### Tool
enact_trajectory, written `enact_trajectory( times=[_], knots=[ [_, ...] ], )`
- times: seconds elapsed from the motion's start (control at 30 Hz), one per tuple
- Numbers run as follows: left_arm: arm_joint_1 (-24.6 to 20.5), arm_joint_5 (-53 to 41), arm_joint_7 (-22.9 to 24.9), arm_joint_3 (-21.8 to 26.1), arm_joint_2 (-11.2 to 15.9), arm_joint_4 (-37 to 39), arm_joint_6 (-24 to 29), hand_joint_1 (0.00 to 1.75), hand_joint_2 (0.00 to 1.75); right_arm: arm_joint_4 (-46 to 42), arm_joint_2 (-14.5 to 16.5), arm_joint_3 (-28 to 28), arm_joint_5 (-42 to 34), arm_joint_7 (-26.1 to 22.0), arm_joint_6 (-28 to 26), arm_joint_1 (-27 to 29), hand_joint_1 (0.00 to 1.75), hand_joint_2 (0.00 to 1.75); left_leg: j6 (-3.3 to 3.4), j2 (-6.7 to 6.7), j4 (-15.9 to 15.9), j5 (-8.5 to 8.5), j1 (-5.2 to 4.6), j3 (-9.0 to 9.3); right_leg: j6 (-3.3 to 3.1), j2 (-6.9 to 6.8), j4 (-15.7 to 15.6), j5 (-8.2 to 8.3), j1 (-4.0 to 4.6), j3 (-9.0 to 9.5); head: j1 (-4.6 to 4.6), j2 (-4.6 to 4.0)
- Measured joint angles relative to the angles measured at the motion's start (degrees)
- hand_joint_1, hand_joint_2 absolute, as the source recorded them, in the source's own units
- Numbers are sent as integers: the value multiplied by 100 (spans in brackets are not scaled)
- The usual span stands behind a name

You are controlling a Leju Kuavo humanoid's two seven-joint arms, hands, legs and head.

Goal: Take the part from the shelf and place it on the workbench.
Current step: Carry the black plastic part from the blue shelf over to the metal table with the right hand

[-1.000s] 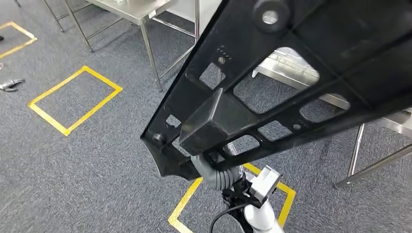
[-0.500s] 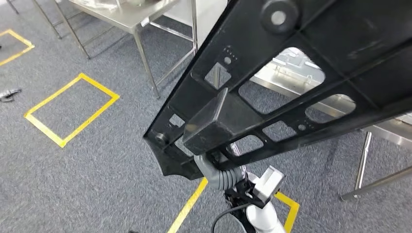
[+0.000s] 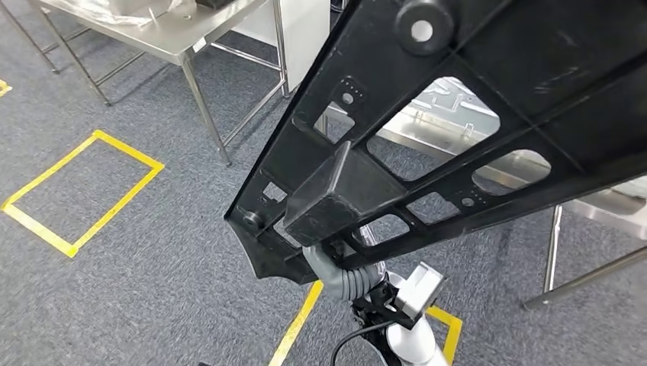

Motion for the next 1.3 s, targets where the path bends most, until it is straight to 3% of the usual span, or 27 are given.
enact_trajectory(
  times=[0.07, 0.1, 0.13, 0.17, 0.23, 0.3, 0.33, 0.4, 0.47, 0.53, 0.6, 0.63, 0.67, 0.73, 0.8, 0.87, 0.9, 0.93, 1.0, 1.07, 1.13, 1.17, 1.2, 1.23, 1.3],
  knots=[
    [-2, 0, -4, 0, 1, -1, 13, 0, 175, -2, -8, 0, -3, 12, 7, -11, 175, 175, 23, 90, -13, -47, -4, 59, 50, -137, 742, -313, -31, -404, 17, 0],
    [0, 0, -4, 0, 1, -1, 16, 0, 175, -1, -15, 0, -4, 18, 9, -8, 175, 175, 23, 137, -10, -76, -3, 84, 74, -155, 1042, -383, -55, -589, 18, 0],
    [3, -1, -4, 0, -1, -1, 16, 0, 175, 1, -22, 0, -5, 24, 10, -6, 175, 175, 17, 185, -4, -109, -1, 113, 98, -170, 1163, -340, -78, -693, 18, 0],
    [4, -1, -4, 0, -4, -1, 16, 0, 175, 2, -28, 0, -6, 29, 11, -6, 175, 175, 6, 230, 4, -144, 4, 150, 117, -194, 1048, -177, -99, -676, 18, -1],
    [5, -2, -5, 0, -11, -1, 16, 0, 175, 2, -33, 0, -8, 34, 12, -12, 175, 175, -39, 312, 28, -234, 12, 238, 138, -353, 321, 290, -120, -371, 19, -1],
    [0, -2, -11, 0, -13, -1, 22, 0, 175, 2, -34, 5, -9, 36, 13, -31, 175, 175, -112, 380, 66, -316, -11, 294, 100, -548, -252, 515, -83, -125, 18, -1],
    [-2, -2, -15, 0, -12, -1, 26, 0, 175, 2, -35, 10, -10, 37, 14, -38, 175, 175, -148, 419, 72, -344, -27, 308, 68, -587, -332, 506, -60, -97, 15, 0],
    [-10, -1, -23, 0, -10, -1, 31, 0, 175, 1, -36, 19, -14, 38, 16, -43, 175, 175, -206, 516, 61, -382, -33, 340, -8, -493, -342, 494, -46, -105, 5, 1],
    [-20, -1, -37, 0, -10, -1, 33, 0, 175, -7, -35, 22, -17, 37, 18, -43, 175, 175, -257, 441, 205, -522, -12, 313, -81, -386, -369, 494, -59, -81, 2, 1],
    [-20, 0, -50, 0, -11, -1, 34, 0, 175, -13, -34, 31, -20, 37, 22, -47, 175, 175, -282, 242, 805, -846, 7, 40, -135, -289, -386, 489, -75, -61, -4, 0],
    [-5, 3, -56, 1, -12, -1, 34, 0, 175, -12, -34, 38, -23, 42, 25, -45, 175, 175, -288, 158, 1593, -1123, 12, -383, -158, -168, -380, 479, -63, -57, -6, -1],
    [-2, 2, -58, 1, -13, -1, 33, 0, 175, -12, -35, 39, -24, 45, 25, -42, 175, 175, -284, 146, 1790, -1118, 12, -517, -163, -98, -376, 475, -54, -50, -6, -1],
    [-2, 1, -62, 2, -12, -1, 31, 0, 175, -12, -35, 40, -25, 50, 22, -42, 175, 175, -269, 138, 1746, -990, 12, -540, -163, -29, -372, 470, -46, -38, -6, -1],
    [-9, -6, -68, 2, -10, -1, 22, 0, 175, -13, -34, 42, -26, 54, 12, -45, 175, 175, -213, 50, 1079, -510, 11, -308, -151, 107, -368, 455, -39, 2, -5, -1],
    [-2, -15, -69, 2, -2, -1, 12, 0, 175, -14, -33, 45, -27, 59, -1, -55, 175, 175, -160, -166, 413, -211, 11, -50, -114, 221, -354, 444, -32, 6, -4, 0],
    [-7, -29, -69, -1, 4, -1, 7, 0, 175, -18, -32, 48, -27, 68, -13, -62, 175, 175, -132, -268, 214, -188, -6, 24, -50, 313, -353, 459, -50, -30, -3, 0],
    [-14, -39, -69, -3, 1, -1, 5, 0, 175, -24, -31, 49, -27, 72, -19, -63, 175, 175, -112, -232, 184, -179, -7, 36, -11, 357, -364, 472, -60, -43, -2, 0],
    [-19, -49, -69, -5, -2, -1, 1, 0, 175, -33, -31, 49, -27, 73, -30, -62, 175, 175, -81, -184, 155, -161, -1, 49, 25, 338, -352, 464, -60, -51, -1, -1],
    [-18, -66, -69, -9, -10, -1, -19, 0, 175, -55, -32, 48, -21, 73, -63, -73, 175, 175, -7, -72, 89, -126, 25, 84, 82, 143, -92, 293, -39, -172, 24, -1],
    [-1, -73, -69, -11, -12, -1, -44, 0, 175, -67, -37, 47, -7, 73, -100, -77, 175, 175, 33, 50, 71, -121, 20, 98, 117, -94, 573, -48, -43, -499, 48, -1],
    [19, -78, -69, -11, -11, -1, -54, 0, 175, -68, -52, 34, 1, 73, -134, -59, 175, 175, 37, 174, 75, -131, 12, 99, 143, -164, 1118, -210, -63, -789, 48, -1],
    [24, -80, -70, -11, -12, -1, -53, 0, 175, -68, -64, 20, 1, 73, -150, -51, 175, 175, 34, 233, 78, -140, 11, 104, 147, -180, 1113, -136, -70, -796, 48, 0],
    [26, -81, -71, -13, -14, -1, -50, 0, 175, -70, -75, 2, 1, 73, -163, -45, 175, 175, 27, 288, 82, -151, 11, 112, 141, -207, 896, 24, -75, -690, 49, 0],
    [26, -81, -73, -13, -17, -1, -46, 0, 175, -75, -83, -18, 1, 72, -170, -43, 175, 175, 15, 339, 87, -166, 10, 127, 123, -274, 510, 231, -73, -487, 49, 0],
    [27, -76, -78, -14, -23, -1, -34, 0, 175, -92, -89, -46, 1, 71, -178, -42, 175, 175, -33, 419, 102, -202, -12, 153, 69, -456, -190, 472, -27, -123, 48, -1]
  ],
)
